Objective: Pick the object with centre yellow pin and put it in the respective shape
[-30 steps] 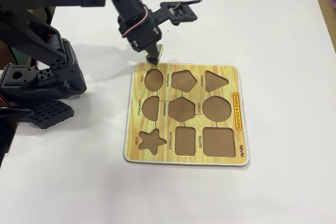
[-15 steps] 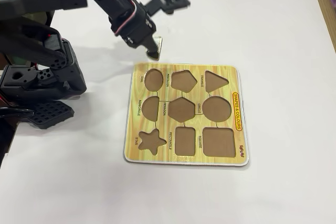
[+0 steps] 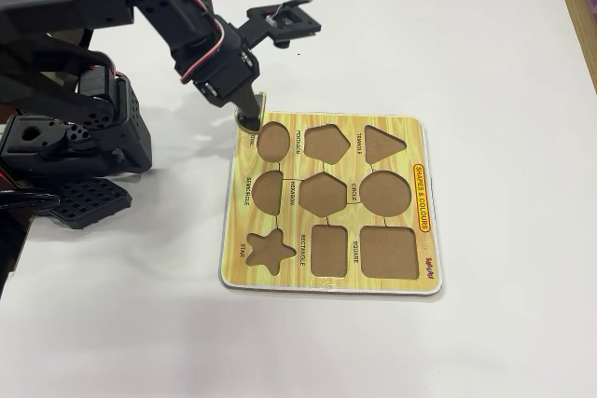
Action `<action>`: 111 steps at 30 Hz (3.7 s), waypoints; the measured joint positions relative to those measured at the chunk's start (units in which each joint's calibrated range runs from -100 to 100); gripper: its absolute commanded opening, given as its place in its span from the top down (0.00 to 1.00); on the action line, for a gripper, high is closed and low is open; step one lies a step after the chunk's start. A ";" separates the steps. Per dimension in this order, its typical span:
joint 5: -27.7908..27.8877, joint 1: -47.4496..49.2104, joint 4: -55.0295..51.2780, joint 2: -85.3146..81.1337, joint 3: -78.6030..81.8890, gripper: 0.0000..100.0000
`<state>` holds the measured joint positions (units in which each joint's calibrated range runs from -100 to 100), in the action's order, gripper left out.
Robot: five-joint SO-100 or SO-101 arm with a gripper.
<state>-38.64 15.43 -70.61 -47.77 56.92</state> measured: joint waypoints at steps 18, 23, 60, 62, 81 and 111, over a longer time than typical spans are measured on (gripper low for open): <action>11.86 -16.28 -1.63 -0.77 4.32 0.99; 13.10 -20.95 -1.11 1.29 4.32 0.99; 13.26 -22.83 7.37 29.90 -12.95 0.99; 13.21 -22.83 7.37 29.90 -12.95 0.99; 12.90 -20.58 10.80 33.68 -13.04 0.99; 12.74 -20.58 9.43 33.59 -13.04 0.99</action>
<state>-25.90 -5.14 -61.18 -14.18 43.88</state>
